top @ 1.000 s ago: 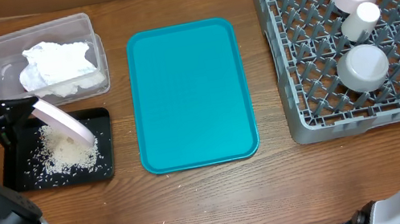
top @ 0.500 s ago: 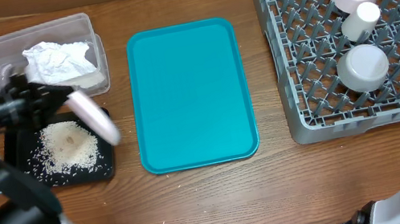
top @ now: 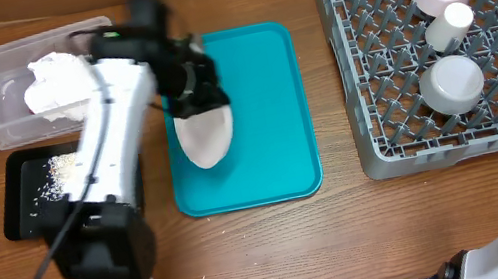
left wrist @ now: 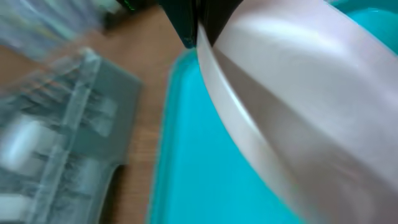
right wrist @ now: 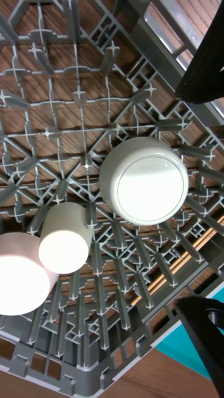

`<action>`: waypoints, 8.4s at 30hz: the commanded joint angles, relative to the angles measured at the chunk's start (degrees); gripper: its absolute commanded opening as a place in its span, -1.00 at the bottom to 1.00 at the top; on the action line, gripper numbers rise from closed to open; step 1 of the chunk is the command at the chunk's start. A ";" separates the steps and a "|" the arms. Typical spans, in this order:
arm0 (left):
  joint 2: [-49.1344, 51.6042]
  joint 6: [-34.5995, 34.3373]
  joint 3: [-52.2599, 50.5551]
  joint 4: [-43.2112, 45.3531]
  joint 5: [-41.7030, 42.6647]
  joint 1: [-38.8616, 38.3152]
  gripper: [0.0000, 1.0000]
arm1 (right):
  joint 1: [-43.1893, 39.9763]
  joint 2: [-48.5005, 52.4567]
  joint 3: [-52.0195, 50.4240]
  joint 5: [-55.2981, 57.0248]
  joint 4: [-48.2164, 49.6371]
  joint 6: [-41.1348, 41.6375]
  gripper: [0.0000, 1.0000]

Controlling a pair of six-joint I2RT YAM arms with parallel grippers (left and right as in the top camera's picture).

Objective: Sort waste into correct bins and load items into the dishwasher
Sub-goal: 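Carry the empty plate back and set it on the teal tray, then reach the right gripper to the white plate and grasp its rim, then lift the plate right and stand it upright in the dish rack, then push the plate upright into the rack slots with the right gripper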

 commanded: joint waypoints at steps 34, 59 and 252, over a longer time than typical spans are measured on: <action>4.72 -7.45 15.98 -5.44 -40.22 -3.30 -0.27 | -0.11 -0.74 0.17 -1.66 6.51 3.34 1.00; 4.74 -7.45 21.42 -13.18 -35.28 21.46 1.00 | 44.78 6.99 -9.57 1.22 20.28 -4.85 0.33; 4.74 -7.43 21.40 -13.18 -35.28 21.44 0.99 | 11.39 26.03 25.73 -13.77 15.17 2.58 -0.93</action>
